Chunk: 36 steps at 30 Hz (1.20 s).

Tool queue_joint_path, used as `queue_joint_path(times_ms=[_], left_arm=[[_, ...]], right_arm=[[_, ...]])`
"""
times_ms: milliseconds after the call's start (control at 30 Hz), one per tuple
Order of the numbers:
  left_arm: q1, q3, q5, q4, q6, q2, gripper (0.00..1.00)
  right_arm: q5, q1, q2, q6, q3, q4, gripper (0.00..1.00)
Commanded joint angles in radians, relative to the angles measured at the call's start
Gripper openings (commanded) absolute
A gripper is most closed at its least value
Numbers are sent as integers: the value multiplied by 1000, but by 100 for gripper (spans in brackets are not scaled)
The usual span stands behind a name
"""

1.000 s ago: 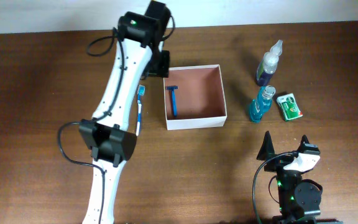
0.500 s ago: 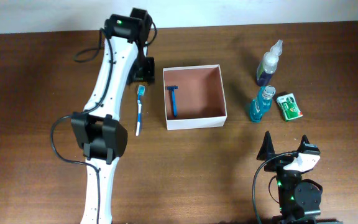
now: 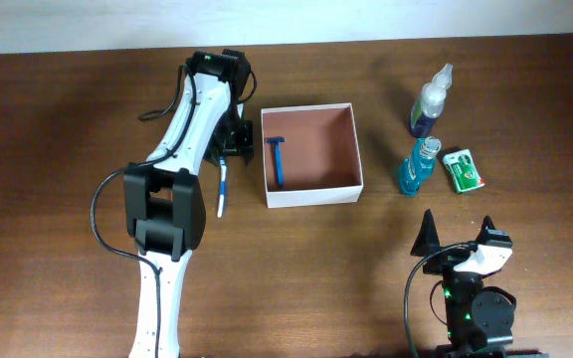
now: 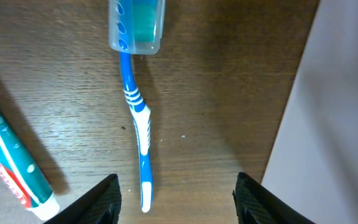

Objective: Pack container
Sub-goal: 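Move the left gripper back over the blue-white toothbrush, then lower the left gripper and grasp the toothbrush handle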

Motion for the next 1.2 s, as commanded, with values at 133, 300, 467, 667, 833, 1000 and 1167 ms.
queue_joint_path(times_ms=[133, 300, 467, 667, 833, 1000, 1167], left_arm=[[0, -90, 15, 37, -13, 11, 59], [0, -133, 12, 75, -13, 11, 59], [7, -164, 11, 102, -13, 11, 59], [32, -175, 11, 113, 14, 11, 59], [42, -176, 4, 126, 40, 11, 59], [42, -177, 4, 140, 40, 11, 58], [42, -179, 4, 150, 40, 12, 58]], right_arm=[[9, 8, -8, -11, -5, -8, 98], [9, 8, -8, -11, -5, -8, 98], [9, 8, -8, -11, -5, -8, 98], [9, 8, -8, -11, -5, -8, 98], [9, 8, -8, -11, -5, -8, 98], [9, 8, -8, -11, -5, -8, 99], [9, 8, -8, -11, -5, -8, 98]])
